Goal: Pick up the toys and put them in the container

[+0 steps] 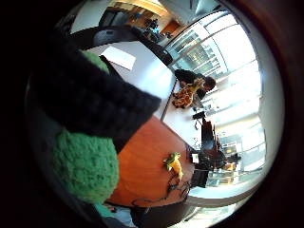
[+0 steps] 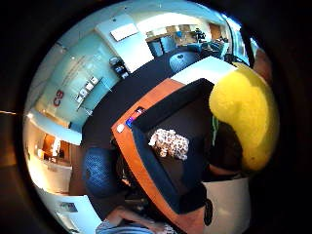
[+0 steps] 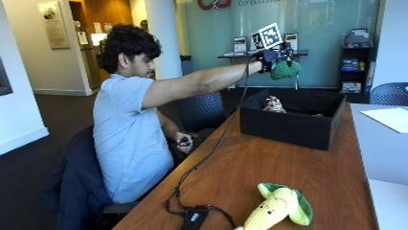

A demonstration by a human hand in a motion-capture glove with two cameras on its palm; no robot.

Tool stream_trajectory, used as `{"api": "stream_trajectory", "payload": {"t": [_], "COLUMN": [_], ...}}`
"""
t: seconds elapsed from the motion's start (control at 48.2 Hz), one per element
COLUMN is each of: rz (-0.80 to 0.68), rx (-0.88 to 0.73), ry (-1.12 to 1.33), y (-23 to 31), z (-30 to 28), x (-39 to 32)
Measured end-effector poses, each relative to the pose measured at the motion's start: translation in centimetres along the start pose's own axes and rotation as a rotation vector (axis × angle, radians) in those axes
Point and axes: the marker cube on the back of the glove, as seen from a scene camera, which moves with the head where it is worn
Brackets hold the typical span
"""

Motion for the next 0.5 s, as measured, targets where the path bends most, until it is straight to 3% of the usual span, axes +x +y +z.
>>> {"api": "stream_trajectory", "payload": {"t": [0.062, 0.104, 0.332, 0.498], "rz": [-0.154, -0.181, -0.165, -0.123], "rx": [-0.014, -0.032, -0.350, -0.354], "ry": [-0.017, -0.025, -0.065, -0.086], "y": [0.1, 0.1, 1.5, 1.8], "z": [0.9, 1.7, 6.6, 6.2], "x": [-1.7, -2.4, -0.9, 1.8]}}
